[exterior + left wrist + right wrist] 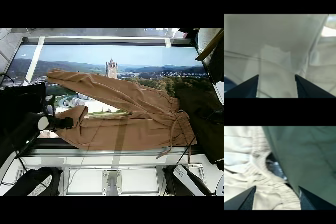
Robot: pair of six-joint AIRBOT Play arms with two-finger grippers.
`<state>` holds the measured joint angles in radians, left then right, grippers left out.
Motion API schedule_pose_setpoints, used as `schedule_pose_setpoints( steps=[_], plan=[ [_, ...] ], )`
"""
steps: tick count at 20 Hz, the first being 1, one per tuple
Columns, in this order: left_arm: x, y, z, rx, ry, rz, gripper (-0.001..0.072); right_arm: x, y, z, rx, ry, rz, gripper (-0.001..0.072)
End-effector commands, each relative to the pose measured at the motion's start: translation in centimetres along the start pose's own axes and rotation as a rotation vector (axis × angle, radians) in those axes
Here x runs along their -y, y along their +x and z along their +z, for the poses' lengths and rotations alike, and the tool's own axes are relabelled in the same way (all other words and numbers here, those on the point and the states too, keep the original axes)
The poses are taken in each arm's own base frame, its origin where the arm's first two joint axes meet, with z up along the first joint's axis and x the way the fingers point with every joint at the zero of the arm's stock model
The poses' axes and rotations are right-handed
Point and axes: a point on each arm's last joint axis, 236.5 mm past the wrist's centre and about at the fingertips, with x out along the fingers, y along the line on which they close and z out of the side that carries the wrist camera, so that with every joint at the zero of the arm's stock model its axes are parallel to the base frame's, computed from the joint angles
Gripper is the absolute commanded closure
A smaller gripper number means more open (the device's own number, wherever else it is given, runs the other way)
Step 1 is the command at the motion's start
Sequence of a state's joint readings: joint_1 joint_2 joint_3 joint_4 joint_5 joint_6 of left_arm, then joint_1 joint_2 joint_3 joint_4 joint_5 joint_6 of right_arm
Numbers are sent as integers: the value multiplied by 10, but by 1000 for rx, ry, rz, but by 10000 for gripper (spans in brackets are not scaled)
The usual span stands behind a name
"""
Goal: Fold the clothes and pants, and hang the long-sleeved shirts on hangers.
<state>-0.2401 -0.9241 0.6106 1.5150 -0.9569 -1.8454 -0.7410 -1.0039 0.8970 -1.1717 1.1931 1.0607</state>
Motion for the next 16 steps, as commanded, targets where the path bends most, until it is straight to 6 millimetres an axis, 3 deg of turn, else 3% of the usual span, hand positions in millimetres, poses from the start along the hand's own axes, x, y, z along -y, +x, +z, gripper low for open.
schedule_pose_setpoints(
  steps=[1, 7, 11, 12, 14, 16],
  plan=[
    [16, 19, -9, -72, 136, -73, 212, -11, -1, 0, -2, 13, 45, 119],
    [14, 27, 19, 38, 200, -56, 215, -13, -1, -3, -14, 17, 55, 119],
    [6, 44, 9, -25, 211, -29, 227, -17, -2, -9, -41, 17, 70, 119],
    [6, 45, 9, -26, 210, -28, 305, -17, -2, -9, -43, 16, 71, 119],
    [7, 43, 14, -15, 214, -27, 670, -17, -2, -10, -46, 17, 73, 120],
    [7, 35, 31, 26, 237, -12, 696, -18, -2, -12, -52, 16, 76, 120]
  ],
)
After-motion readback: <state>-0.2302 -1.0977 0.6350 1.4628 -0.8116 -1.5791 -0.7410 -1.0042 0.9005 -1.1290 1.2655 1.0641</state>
